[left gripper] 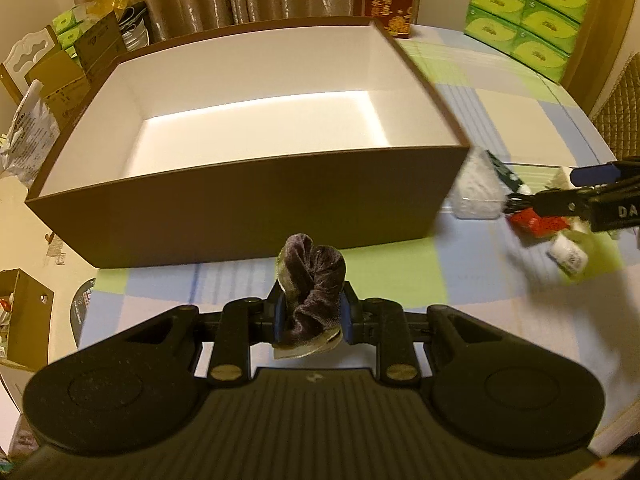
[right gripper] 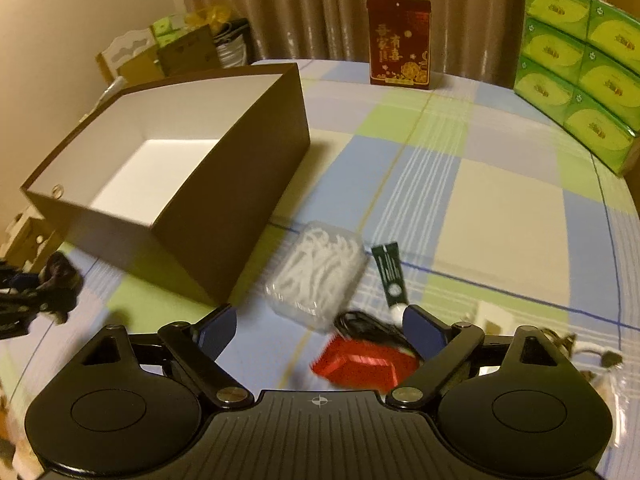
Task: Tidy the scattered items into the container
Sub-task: 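Lift the scrunchie with the left gripper while the right gripper grasps the clear floss-pick box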
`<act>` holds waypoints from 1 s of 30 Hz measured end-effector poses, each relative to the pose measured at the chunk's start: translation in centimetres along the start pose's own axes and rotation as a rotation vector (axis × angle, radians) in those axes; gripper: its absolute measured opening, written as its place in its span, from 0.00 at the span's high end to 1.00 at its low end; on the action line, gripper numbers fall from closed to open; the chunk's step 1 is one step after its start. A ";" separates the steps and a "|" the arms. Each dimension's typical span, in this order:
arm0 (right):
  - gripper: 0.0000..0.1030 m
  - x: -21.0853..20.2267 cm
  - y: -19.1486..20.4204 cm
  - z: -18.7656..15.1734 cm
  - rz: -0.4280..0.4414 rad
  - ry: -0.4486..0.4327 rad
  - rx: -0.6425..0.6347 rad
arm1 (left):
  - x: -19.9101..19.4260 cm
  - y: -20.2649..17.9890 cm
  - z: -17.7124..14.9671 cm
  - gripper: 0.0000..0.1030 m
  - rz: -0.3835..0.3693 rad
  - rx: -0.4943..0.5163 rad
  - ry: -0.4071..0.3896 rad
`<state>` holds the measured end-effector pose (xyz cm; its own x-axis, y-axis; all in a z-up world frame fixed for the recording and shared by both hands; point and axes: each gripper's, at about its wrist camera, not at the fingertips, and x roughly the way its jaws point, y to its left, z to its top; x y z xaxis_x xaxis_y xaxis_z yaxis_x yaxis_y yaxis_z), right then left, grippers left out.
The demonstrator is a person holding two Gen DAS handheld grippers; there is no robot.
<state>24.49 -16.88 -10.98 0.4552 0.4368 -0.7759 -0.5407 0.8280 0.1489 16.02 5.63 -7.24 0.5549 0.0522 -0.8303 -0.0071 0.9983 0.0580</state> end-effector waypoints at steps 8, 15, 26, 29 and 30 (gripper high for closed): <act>0.22 4.3 0.7 1.1 -0.041 0.027 0.006 | 1.2 4.1 -0.3 0.79 -0.007 -0.026 0.032; 0.22 6.3 0.9 1.4 -0.039 0.036 -0.027 | 2.2 5.2 -0.3 0.79 -0.008 -0.047 0.050; 0.43 7.8 0.8 0.9 0.010 0.090 -0.151 | 2.6 4.4 -0.6 0.79 -0.001 -0.057 0.071; 0.43 7.6 0.5 0.9 0.029 0.123 -0.158 | 2.5 4.2 -0.7 0.79 0.004 -0.059 0.071; 0.43 7.6 0.4 1.0 0.038 0.124 -0.151 | 2.4 4.2 -0.7 0.79 0.005 -0.062 0.070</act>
<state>28.43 -12.83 -16.25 0.3471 0.4120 -0.8425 -0.6598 0.7456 0.0928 16.71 9.97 -9.38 0.4955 0.0565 -0.8668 -0.0622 0.9976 0.0295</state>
